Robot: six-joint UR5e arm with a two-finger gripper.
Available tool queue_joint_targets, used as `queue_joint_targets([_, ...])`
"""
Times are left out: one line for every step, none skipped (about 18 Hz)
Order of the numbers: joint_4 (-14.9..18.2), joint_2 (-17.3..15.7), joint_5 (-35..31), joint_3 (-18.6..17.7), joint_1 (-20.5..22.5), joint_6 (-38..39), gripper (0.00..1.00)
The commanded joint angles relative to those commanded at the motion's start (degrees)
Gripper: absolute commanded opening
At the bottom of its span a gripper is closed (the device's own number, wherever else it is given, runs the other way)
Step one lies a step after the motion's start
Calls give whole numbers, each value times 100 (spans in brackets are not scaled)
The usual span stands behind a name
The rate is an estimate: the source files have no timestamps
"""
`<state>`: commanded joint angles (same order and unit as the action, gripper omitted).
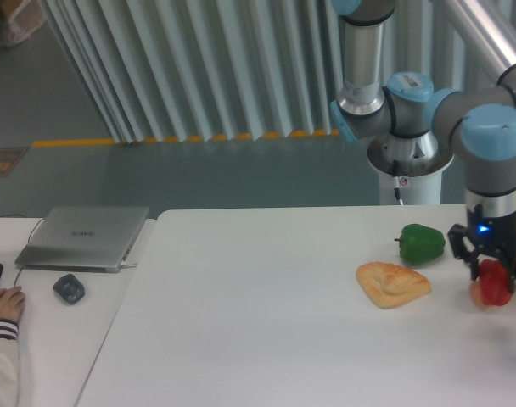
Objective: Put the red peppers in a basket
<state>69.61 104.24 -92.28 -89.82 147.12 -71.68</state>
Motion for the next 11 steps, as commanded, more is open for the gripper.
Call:
queue_joint_targets([9,-18,17,-9,62,-274,63])
queue_joint_targets([35,-53,17,-9,115,-442,63])
queue_joint_targets([131,-105,44,-9,176,-617,63])
queue_joint_targets([219,-123,52,-9,255,-880,63])
queue_joint_targets([289,-141,53,-9,317,-1300,63])
queue_joint_targets([395,-184,53,-9,430,-1879,63])
queue_joint_targets([465,-202,70,-9,562,-2189,63])
queue_joint_targets([492,-203,105,-9,659,-2427,63])
queue_joint_targets([544,-220,192,-26,808,-2752,63])
queue_joint_targets([658,-264,280,-27,992,-3172,63])
queue_joint_targets([755,-290,316,-35,1142,-3690,63])
